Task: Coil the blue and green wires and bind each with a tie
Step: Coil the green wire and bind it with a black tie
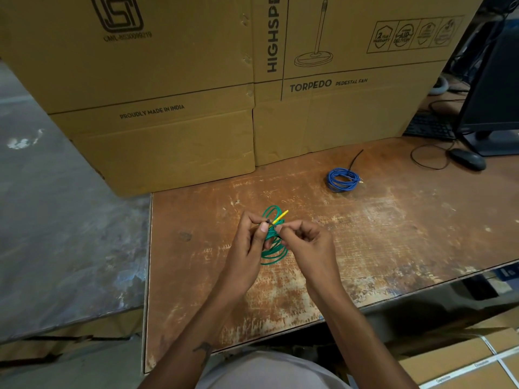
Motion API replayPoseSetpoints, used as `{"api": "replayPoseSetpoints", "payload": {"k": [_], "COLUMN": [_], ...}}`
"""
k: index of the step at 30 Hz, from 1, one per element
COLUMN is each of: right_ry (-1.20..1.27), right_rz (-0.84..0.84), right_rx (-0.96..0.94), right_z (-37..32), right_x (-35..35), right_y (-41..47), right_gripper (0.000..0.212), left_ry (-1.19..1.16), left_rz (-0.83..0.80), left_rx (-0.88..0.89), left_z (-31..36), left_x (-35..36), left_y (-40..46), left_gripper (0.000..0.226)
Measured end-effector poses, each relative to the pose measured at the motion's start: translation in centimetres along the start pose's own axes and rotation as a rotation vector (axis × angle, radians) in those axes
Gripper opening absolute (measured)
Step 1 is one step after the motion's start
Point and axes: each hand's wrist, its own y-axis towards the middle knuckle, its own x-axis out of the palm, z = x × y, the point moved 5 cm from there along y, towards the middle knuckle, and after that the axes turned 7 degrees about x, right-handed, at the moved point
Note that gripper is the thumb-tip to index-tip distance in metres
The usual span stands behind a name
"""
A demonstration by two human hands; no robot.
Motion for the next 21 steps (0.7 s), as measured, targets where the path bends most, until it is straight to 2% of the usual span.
{"api": "replayPoseSetpoints", "payload": {"k": [10, 21], "right_ry": [0.059, 0.074], "right_rz": [0.003, -0.007], "right_rx": [0.027, 0.009], "right_z": [0.06, 0.55], "right_x": [0.13, 0.2], "right_y": [0.07, 0.29], "right_gripper": [0.008, 0.008], "left_ry": [0.052, -0.017], "left_rz": [-0.04, -0.02], "left_rx": [0.035, 0.016], "left_z": [0.78, 0.94], "left_x": [-0.08, -0.17], "left_y": [0.08, -0.06], "left_gripper": [0.013, 0.007]}}
